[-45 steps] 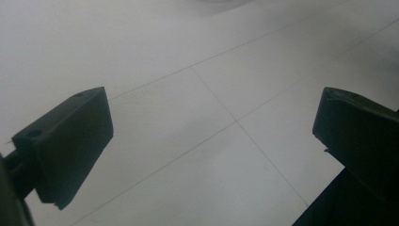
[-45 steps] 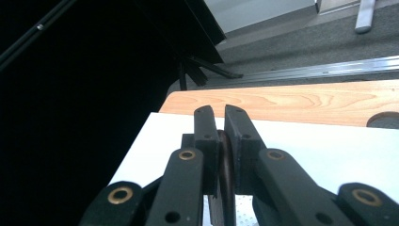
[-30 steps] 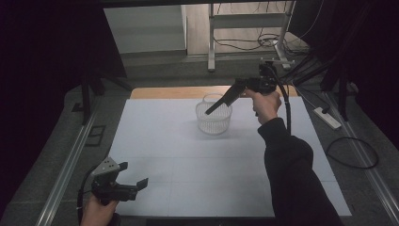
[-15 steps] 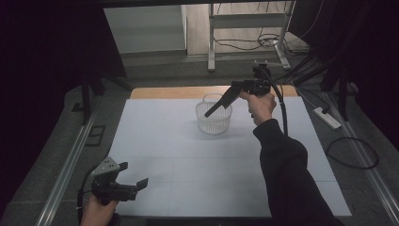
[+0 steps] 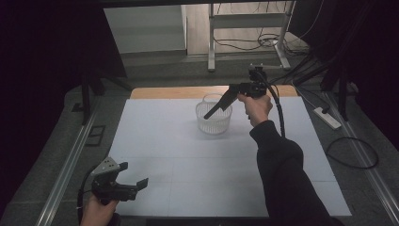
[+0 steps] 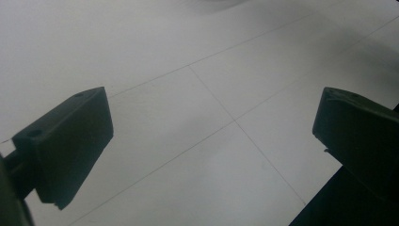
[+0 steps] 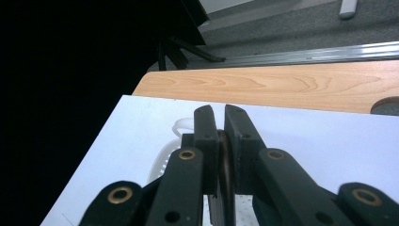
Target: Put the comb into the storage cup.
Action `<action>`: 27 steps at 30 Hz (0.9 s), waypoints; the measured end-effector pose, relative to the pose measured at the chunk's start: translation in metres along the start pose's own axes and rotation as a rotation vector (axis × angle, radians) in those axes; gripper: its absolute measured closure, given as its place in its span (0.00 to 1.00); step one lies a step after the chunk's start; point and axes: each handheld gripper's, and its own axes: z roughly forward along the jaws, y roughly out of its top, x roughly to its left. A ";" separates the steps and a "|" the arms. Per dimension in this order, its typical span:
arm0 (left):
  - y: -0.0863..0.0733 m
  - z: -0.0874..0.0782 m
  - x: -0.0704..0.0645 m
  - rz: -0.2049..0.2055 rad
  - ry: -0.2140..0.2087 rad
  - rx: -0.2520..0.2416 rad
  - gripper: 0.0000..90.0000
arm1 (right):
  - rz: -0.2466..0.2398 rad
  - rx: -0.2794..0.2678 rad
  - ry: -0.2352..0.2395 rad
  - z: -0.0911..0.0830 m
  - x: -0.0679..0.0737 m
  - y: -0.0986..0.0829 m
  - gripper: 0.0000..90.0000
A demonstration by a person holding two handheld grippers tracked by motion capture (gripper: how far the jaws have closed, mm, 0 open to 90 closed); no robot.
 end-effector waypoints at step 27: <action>0.000 0.000 0.000 0.001 -0.004 0.000 0.00 | 0.040 0.016 0.035 0.018 -0.008 -0.011 0.94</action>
